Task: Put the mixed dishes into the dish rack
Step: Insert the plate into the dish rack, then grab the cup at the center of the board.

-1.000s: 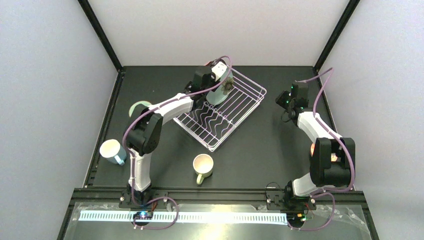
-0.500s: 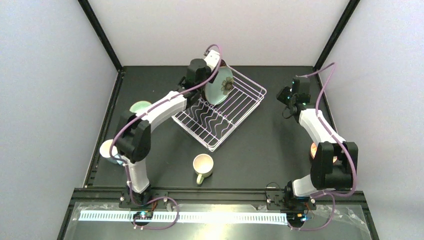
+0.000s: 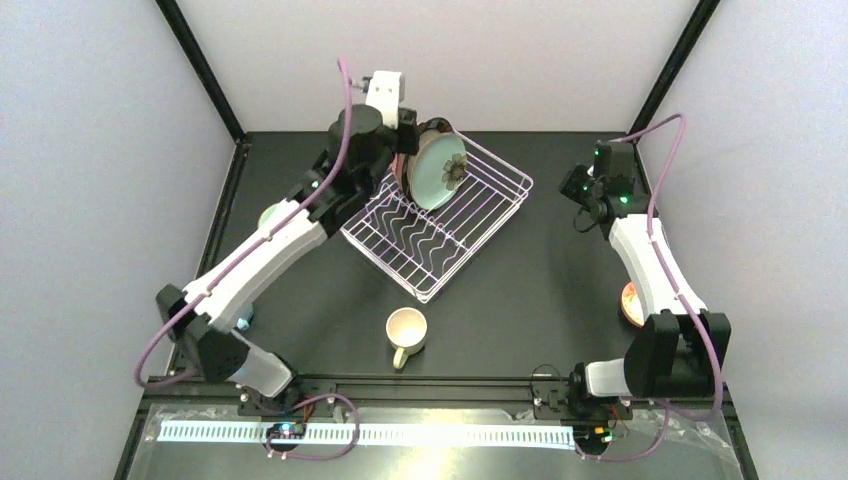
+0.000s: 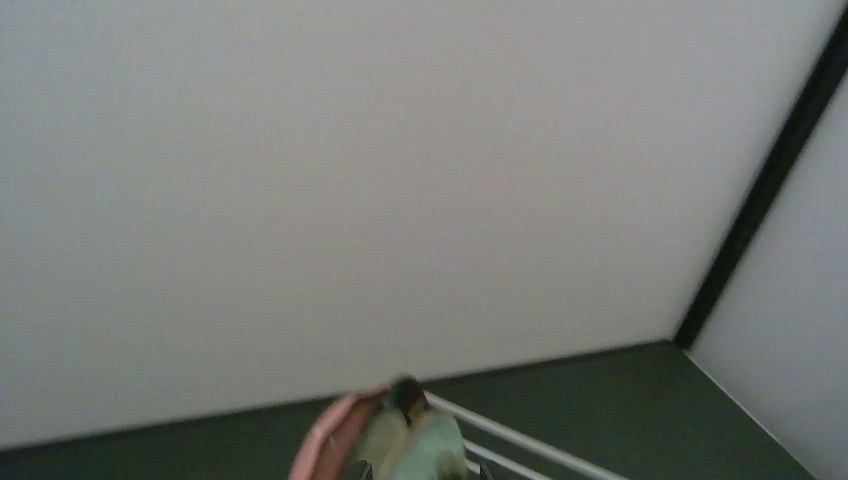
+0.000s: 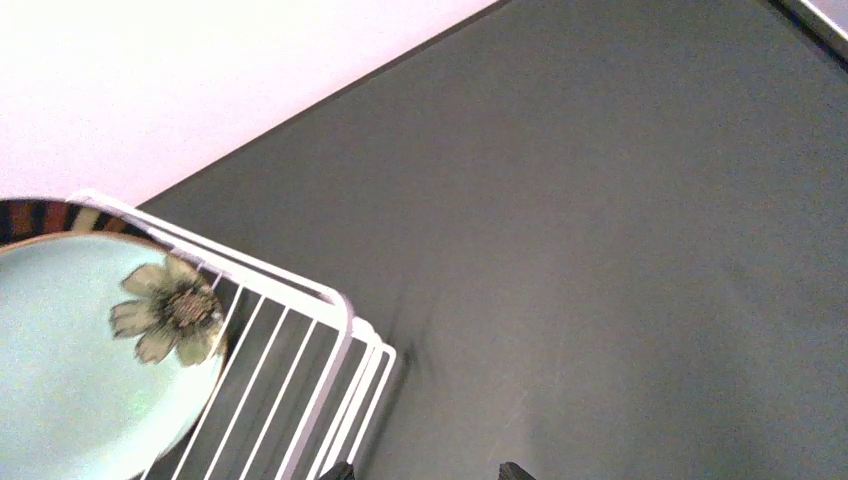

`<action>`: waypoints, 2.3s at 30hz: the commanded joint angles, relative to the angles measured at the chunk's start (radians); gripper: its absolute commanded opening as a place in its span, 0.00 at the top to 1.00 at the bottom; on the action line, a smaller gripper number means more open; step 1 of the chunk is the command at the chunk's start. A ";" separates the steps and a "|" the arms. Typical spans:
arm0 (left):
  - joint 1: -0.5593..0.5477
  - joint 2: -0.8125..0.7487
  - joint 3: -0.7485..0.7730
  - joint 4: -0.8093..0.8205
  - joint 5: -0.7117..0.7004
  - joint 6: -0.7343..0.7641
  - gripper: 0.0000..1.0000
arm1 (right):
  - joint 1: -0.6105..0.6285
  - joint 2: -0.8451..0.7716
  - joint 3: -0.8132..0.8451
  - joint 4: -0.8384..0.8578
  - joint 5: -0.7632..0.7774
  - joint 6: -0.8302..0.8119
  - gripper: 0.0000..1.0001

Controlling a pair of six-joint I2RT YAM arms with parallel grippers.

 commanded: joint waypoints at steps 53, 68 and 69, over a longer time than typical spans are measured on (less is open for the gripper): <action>-0.131 -0.826 -0.688 -0.705 0.047 -0.615 0.39 | 1.265 0.143 0.103 -0.420 0.261 0.294 0.19; -0.131 -0.866 -0.698 -0.724 0.069 -0.597 0.39 | 1.265 0.207 0.056 -0.370 0.297 0.343 0.20; -0.131 -0.868 -0.698 -0.731 0.068 -0.595 0.39 | 1.264 0.211 0.047 -0.362 0.297 0.349 0.20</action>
